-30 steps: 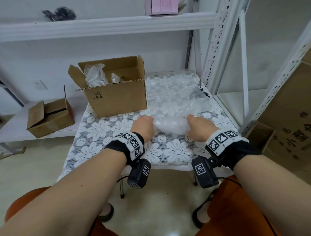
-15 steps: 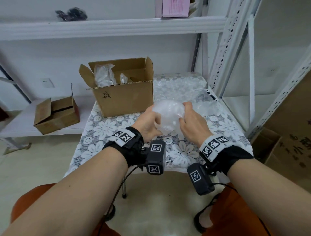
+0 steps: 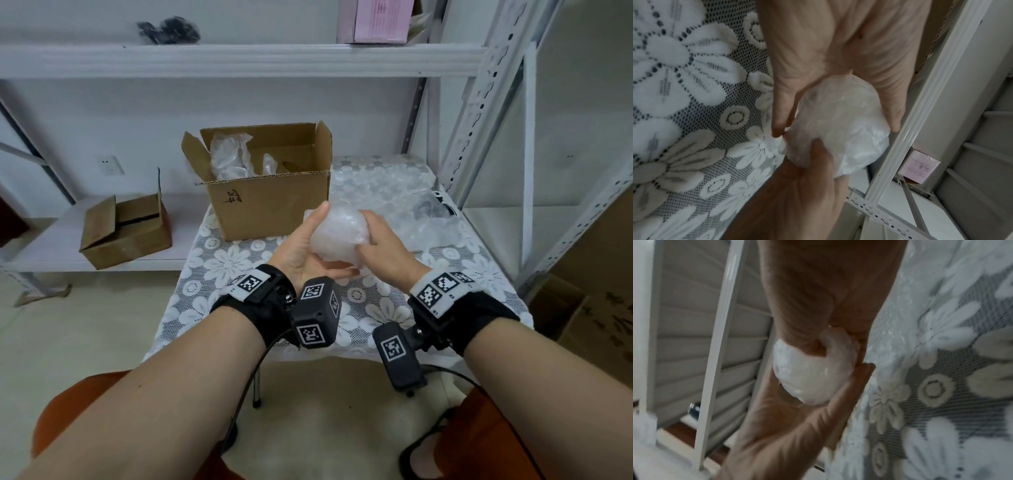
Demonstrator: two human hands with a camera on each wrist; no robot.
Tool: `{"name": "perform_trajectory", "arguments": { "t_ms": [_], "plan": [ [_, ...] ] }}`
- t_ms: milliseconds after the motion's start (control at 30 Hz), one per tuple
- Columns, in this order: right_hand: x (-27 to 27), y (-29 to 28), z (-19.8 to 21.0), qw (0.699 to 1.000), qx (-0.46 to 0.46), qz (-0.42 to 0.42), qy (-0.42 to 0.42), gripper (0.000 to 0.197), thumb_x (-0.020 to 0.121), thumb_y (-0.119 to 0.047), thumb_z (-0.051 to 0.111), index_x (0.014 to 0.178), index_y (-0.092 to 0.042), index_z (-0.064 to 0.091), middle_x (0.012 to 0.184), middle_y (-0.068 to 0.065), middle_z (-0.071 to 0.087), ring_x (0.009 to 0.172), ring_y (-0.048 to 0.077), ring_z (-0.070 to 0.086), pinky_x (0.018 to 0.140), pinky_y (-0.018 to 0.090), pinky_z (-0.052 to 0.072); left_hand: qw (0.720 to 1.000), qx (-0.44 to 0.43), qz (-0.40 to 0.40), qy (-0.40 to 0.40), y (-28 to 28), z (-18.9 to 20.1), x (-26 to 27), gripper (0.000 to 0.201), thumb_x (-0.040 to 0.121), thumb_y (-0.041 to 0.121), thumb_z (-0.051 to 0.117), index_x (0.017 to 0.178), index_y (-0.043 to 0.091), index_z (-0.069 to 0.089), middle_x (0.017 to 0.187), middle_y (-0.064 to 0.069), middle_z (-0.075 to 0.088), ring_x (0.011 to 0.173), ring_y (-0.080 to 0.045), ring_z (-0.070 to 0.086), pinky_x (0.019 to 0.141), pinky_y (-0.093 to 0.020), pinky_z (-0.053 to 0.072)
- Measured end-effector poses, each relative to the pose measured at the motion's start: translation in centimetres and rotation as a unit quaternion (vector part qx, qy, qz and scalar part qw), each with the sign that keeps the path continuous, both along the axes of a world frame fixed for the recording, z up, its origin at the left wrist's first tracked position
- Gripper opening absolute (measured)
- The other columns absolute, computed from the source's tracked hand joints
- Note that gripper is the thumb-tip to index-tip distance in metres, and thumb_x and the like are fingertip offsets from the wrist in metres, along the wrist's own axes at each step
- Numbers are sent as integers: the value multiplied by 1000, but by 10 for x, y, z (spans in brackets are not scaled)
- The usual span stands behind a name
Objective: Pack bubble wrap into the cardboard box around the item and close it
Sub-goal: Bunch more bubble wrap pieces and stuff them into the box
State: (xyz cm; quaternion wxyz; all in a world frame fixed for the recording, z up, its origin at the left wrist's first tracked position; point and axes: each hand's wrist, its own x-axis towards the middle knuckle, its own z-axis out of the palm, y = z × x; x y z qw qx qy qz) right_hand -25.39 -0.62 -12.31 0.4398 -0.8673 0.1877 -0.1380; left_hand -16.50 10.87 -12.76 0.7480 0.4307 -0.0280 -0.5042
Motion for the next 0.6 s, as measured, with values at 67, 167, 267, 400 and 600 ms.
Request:
{"name": "perform_trajectory", "arguments": {
  "t_ms": [67,167,267,400,600],
  "plan": [
    [5,1,3,992,114,43,5,55,84,-3,56,135,-16,40,125,8,47,110,19,54,77,20,51,1000,0,8,-3,5,4,4,52,81,42,71,117,6,59,107,-24,69,101,-40,66,93,-60,47],
    [12,0,6,952,289,96,-2,50,85,-24,66,130,-11,48,119,11,63,107,24,65,90,35,54,999,16,20,-25,12,9,9,57,82,37,72,126,4,56,119,-23,64,107,-35,65,84,-48,56],
    [22,2,13,953,291,82,13,50,87,-42,63,126,-12,53,115,11,68,102,23,68,87,35,54,997,36,22,-61,15,12,14,52,83,33,72,125,5,58,118,-20,66,104,-30,67,78,-38,59],
    [33,4,16,939,334,73,32,56,84,-43,66,131,-20,45,120,9,64,103,24,66,86,40,55,995,34,31,-91,18,17,19,47,84,30,71,123,7,59,117,-18,67,102,-28,68,73,-35,59],
    [45,6,26,863,500,58,-45,61,77,-13,74,131,-10,48,125,22,59,108,38,63,81,49,56,954,122,-35,-270,22,27,34,54,84,54,61,121,16,62,114,-10,69,107,-26,63,97,-39,49]
  ]
}}
